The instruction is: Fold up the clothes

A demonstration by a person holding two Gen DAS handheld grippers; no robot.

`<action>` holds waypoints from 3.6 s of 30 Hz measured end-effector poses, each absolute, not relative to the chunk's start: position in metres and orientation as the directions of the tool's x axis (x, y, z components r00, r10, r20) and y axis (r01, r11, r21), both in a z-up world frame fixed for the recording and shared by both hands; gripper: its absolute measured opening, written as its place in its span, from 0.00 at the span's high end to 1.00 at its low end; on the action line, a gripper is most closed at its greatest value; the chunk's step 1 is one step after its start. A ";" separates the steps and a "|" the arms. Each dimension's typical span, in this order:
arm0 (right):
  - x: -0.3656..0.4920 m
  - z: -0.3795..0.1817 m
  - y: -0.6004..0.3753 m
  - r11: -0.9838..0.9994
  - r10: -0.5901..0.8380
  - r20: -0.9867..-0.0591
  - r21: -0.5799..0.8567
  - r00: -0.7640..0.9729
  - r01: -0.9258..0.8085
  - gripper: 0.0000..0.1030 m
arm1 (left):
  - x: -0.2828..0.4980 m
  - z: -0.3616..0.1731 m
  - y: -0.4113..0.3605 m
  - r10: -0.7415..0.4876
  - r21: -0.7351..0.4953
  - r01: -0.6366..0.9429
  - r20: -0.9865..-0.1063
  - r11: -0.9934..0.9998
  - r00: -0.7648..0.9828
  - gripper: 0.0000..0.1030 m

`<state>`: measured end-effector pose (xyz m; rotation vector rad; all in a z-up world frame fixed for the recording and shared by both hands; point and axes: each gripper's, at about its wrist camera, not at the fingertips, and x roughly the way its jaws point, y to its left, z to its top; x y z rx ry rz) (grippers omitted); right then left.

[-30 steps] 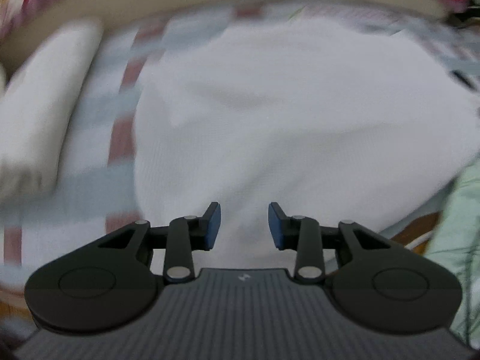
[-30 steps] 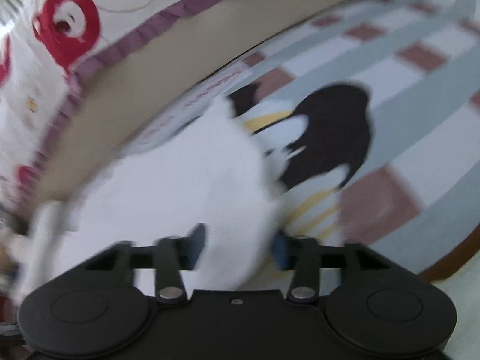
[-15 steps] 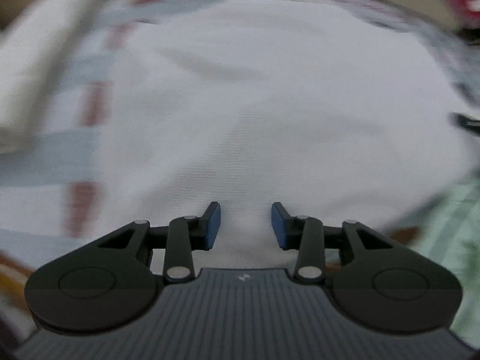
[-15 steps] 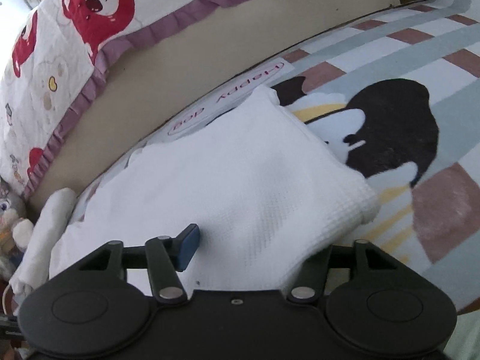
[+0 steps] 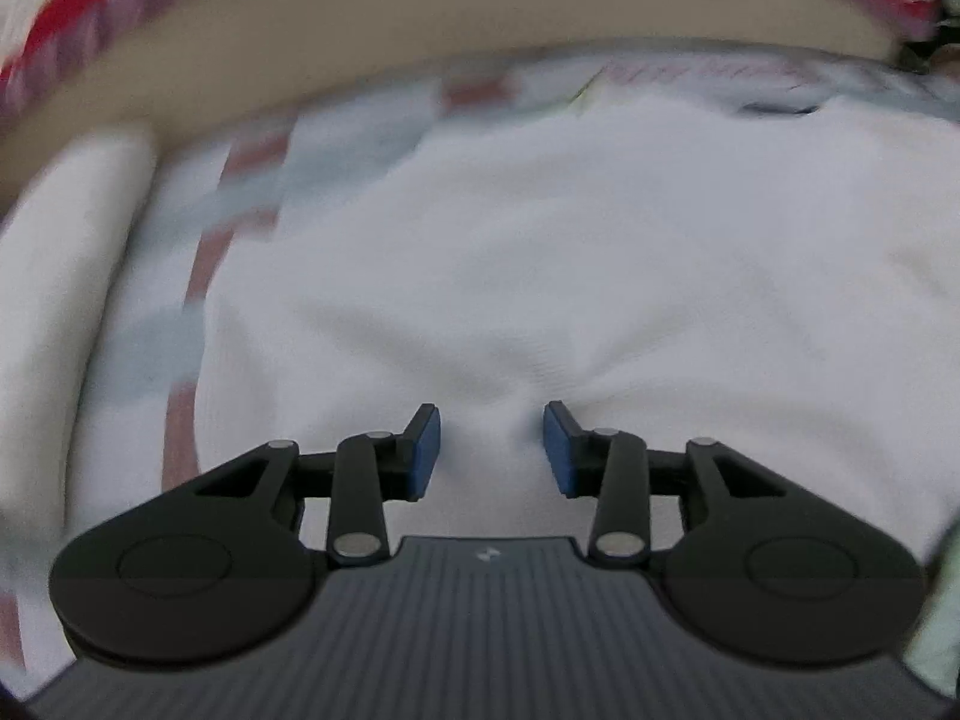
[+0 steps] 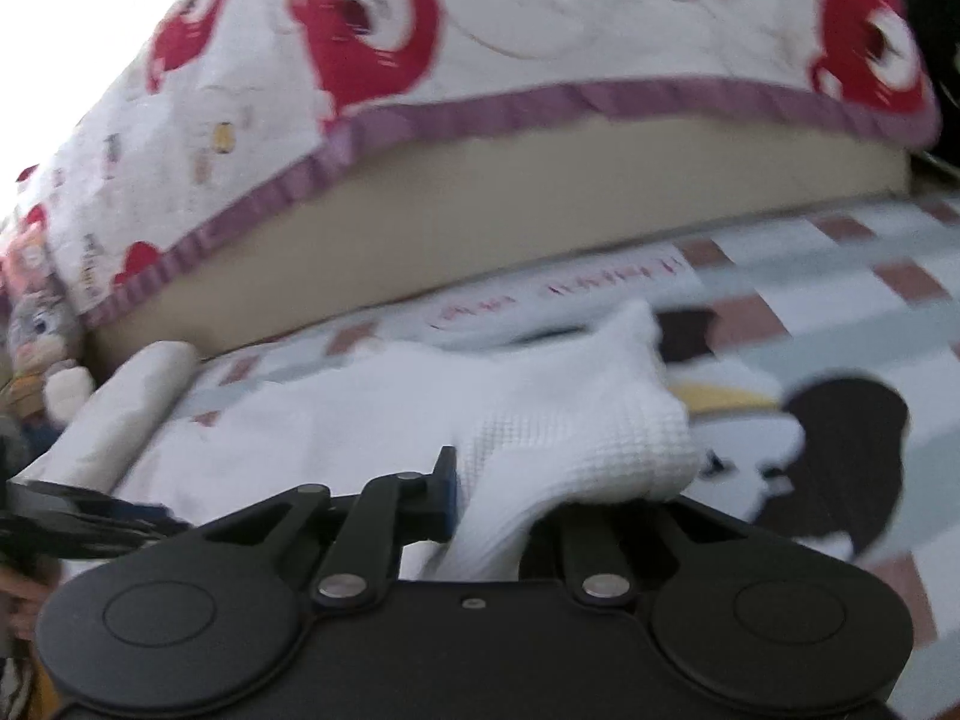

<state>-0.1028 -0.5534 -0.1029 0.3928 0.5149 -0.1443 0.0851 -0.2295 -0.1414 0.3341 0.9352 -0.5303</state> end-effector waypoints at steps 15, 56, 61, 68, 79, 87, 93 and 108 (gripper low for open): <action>-0.021 -0.061 -0.398 0.946 0.324 -0.555 0.194 0.766 -0.260 0.86 | 0.097 -0.088 -0.073 -0.469 -0.451 0.137 -0.813 0.882 0.345 0.53; -0.071 -0.119 -0.382 0.954 0.216 -0.821 0.063 0.528 -0.292 0.52 | 0.052 -0.107 -0.197 -0.499 -0.204 0.672 -0.820 0.712 0.280 0.32; -0.053 -0.136 -0.369 0.978 0.108 -0.801 -0.021 0.589 -0.208 0.36 | 0.044 -0.122 -0.218 -0.415 -0.014 0.701 -0.814 0.713 0.405 0.28; -0.064 -0.132 -0.348 0.942 0.011 -0.755 -0.212 0.656 -0.259 0.37 | 0.051 -0.090 -0.179 -0.400 0.008 0.589 -0.727 0.808 0.558 0.86; -0.066 -0.134 -0.370 0.976 0.070 -0.788 -0.072 0.612 -0.204 0.62 | 0.106 -0.104 -0.090 -0.365 -0.264 0.275 -0.822 0.924 0.437 0.82; -0.070 -0.142 -0.368 0.978 0.097 -0.792 -0.036 0.602 -0.206 0.62 | 0.066 -0.092 -0.082 -0.446 -0.335 0.354 -0.841 0.874 0.305 0.54; -0.065 -0.146 -0.373 0.988 0.122 -0.796 0.039 0.593 -0.151 0.60 | 0.054 -0.123 -0.097 -0.380 -0.306 0.330 -0.905 0.893 0.192 0.51; -0.074 -0.137 -0.346 0.969 -0.012 -0.729 -0.176 0.685 -0.171 0.40 | 0.018 -0.080 -0.081 -0.324 -0.190 0.317 -0.832 0.929 0.451 0.96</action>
